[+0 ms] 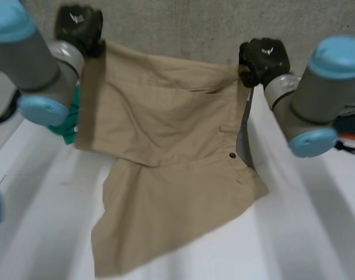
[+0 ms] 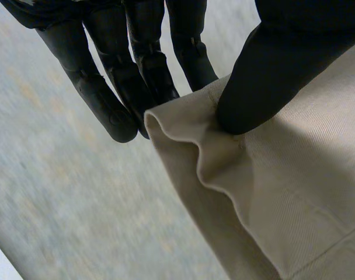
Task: Fold the laundry.
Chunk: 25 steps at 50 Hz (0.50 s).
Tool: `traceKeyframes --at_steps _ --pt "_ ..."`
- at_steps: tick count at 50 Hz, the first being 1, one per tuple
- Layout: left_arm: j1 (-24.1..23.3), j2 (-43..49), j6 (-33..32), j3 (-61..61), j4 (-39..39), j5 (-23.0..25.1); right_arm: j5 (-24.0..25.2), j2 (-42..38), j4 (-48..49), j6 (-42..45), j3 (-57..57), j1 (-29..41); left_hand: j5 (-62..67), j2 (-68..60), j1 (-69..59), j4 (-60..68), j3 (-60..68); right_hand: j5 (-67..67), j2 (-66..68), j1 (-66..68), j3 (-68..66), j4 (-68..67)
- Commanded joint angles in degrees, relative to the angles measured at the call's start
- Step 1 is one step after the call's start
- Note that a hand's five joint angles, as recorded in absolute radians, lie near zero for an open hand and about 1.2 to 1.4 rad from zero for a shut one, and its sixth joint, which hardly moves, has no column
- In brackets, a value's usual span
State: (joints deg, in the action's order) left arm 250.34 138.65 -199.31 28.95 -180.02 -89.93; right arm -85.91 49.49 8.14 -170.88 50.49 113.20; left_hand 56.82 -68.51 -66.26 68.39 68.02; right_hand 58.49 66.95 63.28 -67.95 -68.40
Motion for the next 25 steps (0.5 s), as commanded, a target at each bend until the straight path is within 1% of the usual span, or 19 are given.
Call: traceKeyframes --at_steps 1,2,3,4,5,6,9,10,13,14,17,18,21,22,25 --pt "1.64 14.89 -1.69 -14.16 -4.99 -1.66 -8.92 -11.24 20.84 4.41 -0.21 0.09 13.18 -11.49 -13.74 11.61 11.98 11.51 13.05 16.72 -12.05 -11.6" --pt "1.46 16.99 -1.52 -17.58 -4.38 -0.96 -9.53 -12.12 22.87 5.11 -0.48 0.18 13.18 -11.49 -13.74 11.61 11.98 6.49 8.04 11.7 -7.03 -6.59" --pt "1.38 17.7 -1.43 -19.09 -3.94 -0.17 -10.41 -13.44 26.63 6.94 -1.18 0.27 0.04 1.64 -0.6 -1.52 -1.16 -25.54 -23.99 -20.33 24.99 25.44" --pt "1.29 18.23 -1.34 -20.41 -3.32 0.97 -10.85 -14.06 28.23 8.18 -1.79 0.27 -24.9 26.59 24.34 -26.47 -26.1 -48.17 -46.62 -42.96 47.63 48.07" --pt "1.11 18.59 -1.34 -21.29 -2.62 1.41 -11.03 -14.41 29.12 8.8 -2.41 0.36 -42.97 44.66 42.41 -44.54 -44.17 -58.49 -56.95 -53.28 57.95 58.4" --pt "0.76 18.59 -1.25 -22.0 -0.7 2.38 -11.47 -14.68 28.69 10.29 -3.28 0.36 -56.82 58.51 56.26 -58.39 -58.02 -58.49 -56.95 -53.28 57.95 58.4" --pt "0.23 17.28 -1.25 -21.48 2.21 2.65 -11.56 -13.63 24.93 10.65 -3.91 0.01 -56.82 58.51 56.26 -58.39 -58.02 -58.49 -56.95 -53.28 57.95 58.4" --pt "0.23 15.36 -1.16 -19.91 3.96 2.13 -11.13 -12.06 21.17 9.96 -3.91 -0.34 -56.82 58.51 56.26 -58.39 -58.02 -58.49 -56.95 -53.28 57.95 58.4" --pt "0.32 11.31 -1.51 -15.52 6.61 0.9 -8.58 -9.16 13.77 8.55 -3.56 -1.4 -56.82 58.51 56.26 -58.39 -58.02 -58.49 -56.95 -53.28 57.95 58.4" --pt "0.23 7.64 -1.6 -11.67 7.92 0.11 -5.53 -6.97 8.01 8.37 -3.21 -2.18 -56.82 58.51 56.26 -58.39 -58.02 -58.49 -56.95 -53.28 57.95 58.4" --pt "0.23 1.38 -1.52 -4.37 9.16 -0.95 0.11 -3.62 -1.78 9.16 -1.98 -3.59 -56.82 58.51 56.26 -58.39 -58.02 -58.49 -56.95 -53.28 57.95 58.4" --pt "0.06 -2.81 -1.43 1.66 9.95 -1.39 3.78 -1.35 -8.25 10.38 -0.58 -4.64 -56.82 58.51 56.26 -58.39 -58.02 -58.49 -56.95 -53.28 57.95 58.4" --pt "-0.12 -9.51 -1.25 11.62 10.57 -1.48 8.29 2.01 -16.55 13.1 2.58 -6.32 -56.82 58.51 56.26 -58.39 -58.02 -58.49 -56.95 -53.28 57.95 58.4" --pt "-0.38 -13.71 -1.16 18.27 10.83 -1.31 10.91 4.19 -21.36 15.38 5.47 -7.36 -56.82 58.51 56.26 -58.39 -58.02 -58.49 -56.95 -53.28 57.95 58.4" --pt "-0.82 -19.89 -0.81 28.06 11.18 -0.25 13.65 7.28 -26.23 18.99 10.67 -8.86 -56.82 58.51 56.26 -58.39 -58.02 -58.49 -56.95 -53.28 57.95 58.4"
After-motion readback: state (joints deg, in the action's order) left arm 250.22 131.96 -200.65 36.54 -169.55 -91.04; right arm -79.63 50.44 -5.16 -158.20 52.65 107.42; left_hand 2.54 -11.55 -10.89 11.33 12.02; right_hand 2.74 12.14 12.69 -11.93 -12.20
